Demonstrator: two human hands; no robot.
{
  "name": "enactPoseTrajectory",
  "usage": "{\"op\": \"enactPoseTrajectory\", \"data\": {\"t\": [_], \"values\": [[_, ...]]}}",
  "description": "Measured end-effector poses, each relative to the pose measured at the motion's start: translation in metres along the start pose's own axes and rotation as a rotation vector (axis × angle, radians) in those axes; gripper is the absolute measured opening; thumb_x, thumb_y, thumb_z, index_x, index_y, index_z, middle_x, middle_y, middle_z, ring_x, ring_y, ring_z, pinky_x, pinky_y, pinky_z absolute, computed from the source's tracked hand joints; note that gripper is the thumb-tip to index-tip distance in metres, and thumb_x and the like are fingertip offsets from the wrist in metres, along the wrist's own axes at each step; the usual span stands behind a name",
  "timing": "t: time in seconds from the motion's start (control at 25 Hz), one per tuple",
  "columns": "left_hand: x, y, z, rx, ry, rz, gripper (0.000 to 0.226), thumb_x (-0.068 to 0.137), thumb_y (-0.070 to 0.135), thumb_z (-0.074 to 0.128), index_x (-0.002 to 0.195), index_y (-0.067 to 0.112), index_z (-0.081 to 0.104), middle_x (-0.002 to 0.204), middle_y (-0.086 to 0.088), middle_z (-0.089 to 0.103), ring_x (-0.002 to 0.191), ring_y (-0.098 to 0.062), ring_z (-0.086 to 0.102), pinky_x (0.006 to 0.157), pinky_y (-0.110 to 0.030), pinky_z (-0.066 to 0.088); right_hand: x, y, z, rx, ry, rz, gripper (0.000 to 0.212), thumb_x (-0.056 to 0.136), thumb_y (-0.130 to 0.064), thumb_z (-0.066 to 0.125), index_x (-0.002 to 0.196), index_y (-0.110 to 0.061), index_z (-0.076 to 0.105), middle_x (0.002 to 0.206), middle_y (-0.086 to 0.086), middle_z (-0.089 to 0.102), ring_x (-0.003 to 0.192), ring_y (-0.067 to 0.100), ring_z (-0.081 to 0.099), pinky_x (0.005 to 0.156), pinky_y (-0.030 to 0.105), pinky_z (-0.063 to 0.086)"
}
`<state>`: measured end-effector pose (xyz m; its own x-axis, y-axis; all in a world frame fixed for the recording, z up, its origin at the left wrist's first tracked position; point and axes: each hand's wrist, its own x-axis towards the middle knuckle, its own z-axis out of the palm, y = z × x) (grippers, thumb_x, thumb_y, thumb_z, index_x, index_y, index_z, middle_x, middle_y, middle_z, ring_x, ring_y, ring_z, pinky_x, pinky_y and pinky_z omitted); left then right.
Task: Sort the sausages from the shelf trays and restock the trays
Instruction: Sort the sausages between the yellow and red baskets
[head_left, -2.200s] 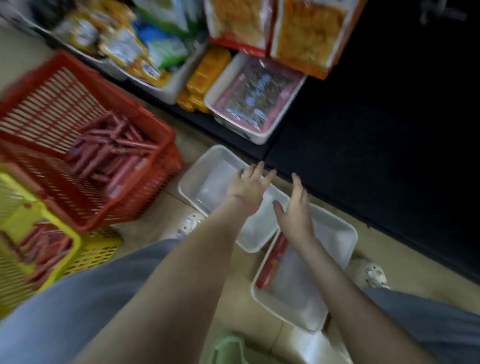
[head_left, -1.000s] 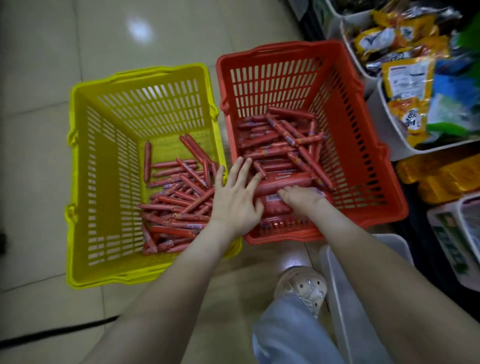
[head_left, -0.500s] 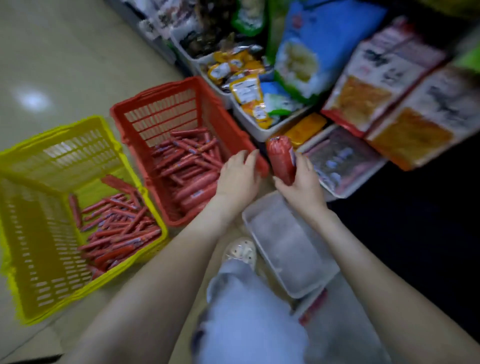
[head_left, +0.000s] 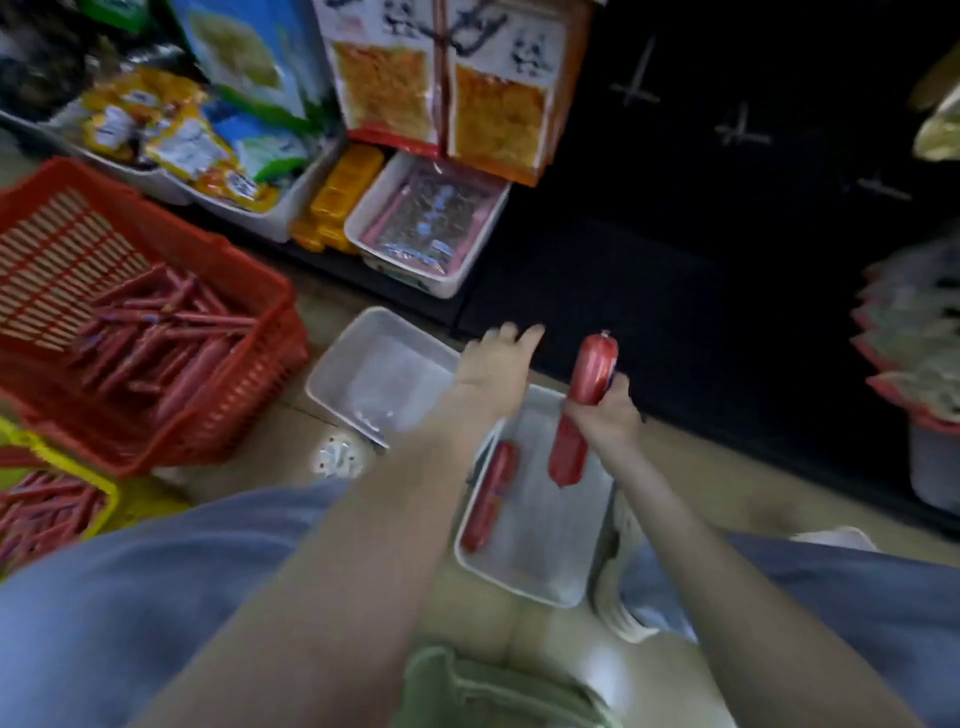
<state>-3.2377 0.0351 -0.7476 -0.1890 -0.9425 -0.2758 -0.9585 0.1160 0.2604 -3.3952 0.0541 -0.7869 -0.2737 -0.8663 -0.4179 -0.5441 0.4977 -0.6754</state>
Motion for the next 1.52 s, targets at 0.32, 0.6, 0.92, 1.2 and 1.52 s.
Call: {"op": "enactPoseTrajectory", "data": {"t": [0.32,0.6,0.92,1.2,1.52], "values": [[-0.049,-0.036,0.183,0.051,-0.254,-0.172,0.053,0.085,0.023,0.037,0.135,0.018,0.052,0.128,-0.021,0.055,0.111,-0.034,0.059,0.09,-0.037,0.048,0.008,0.136,0.106,0.047,-0.224,0.321,0.052,0.076,-0.02,0.076,0.115,-0.009,0.043,0.098,0.004,0.059,0.085,0.02,0.058,0.073,0.026,0.044],[-0.037,-0.066,0.219,0.099,-0.321,-0.091,0.061,0.067,0.035,0.078,0.124,0.021,0.062,0.112,-0.011,0.068,0.096,-0.024,0.068,0.077,-0.03,0.055,0.012,0.156,0.158,-0.051,-0.302,0.328,0.103,0.07,-0.023,0.081,0.147,-0.006,0.015,0.137,0.014,0.04,0.124,0.027,0.045,0.103,0.04,0.039],[-0.006,-0.086,0.085,0.012,-0.161,-0.201,0.069,0.098,0.025,0.043,0.152,0.022,0.001,0.158,-0.014,0.008,0.143,-0.028,0.016,0.114,-0.036,0.018,-0.002,0.003,0.13,-0.203,-0.276,-0.171,0.078,0.089,-0.027,0.063,0.149,-0.021,0.012,0.149,0.009,0.029,0.133,0.026,0.037,0.097,0.031,0.037],[-0.069,-0.236,-0.081,0.167,0.207,-0.262,0.064,0.093,0.024,0.049,0.15,0.019,0.02,0.149,-0.012,0.03,0.133,-0.031,0.035,0.106,-0.04,0.034,-0.051,-0.169,0.179,-0.201,-0.407,-0.729,0.076,0.091,-0.022,0.06,0.15,-0.014,0.011,0.147,0.016,0.027,0.134,0.028,0.03,0.106,0.037,0.031],[-0.202,-0.405,0.002,0.005,0.371,-0.944,0.071,0.089,0.033,0.056,0.149,0.009,0.025,0.151,-0.023,0.028,0.141,-0.036,0.022,0.114,-0.051,0.013,-0.068,-0.25,0.346,-0.697,-0.642,-1.434,0.083,0.085,-0.014,0.064,0.151,-0.014,0.014,0.15,0.012,0.028,0.139,0.029,0.025,0.114,0.038,0.025]]}}
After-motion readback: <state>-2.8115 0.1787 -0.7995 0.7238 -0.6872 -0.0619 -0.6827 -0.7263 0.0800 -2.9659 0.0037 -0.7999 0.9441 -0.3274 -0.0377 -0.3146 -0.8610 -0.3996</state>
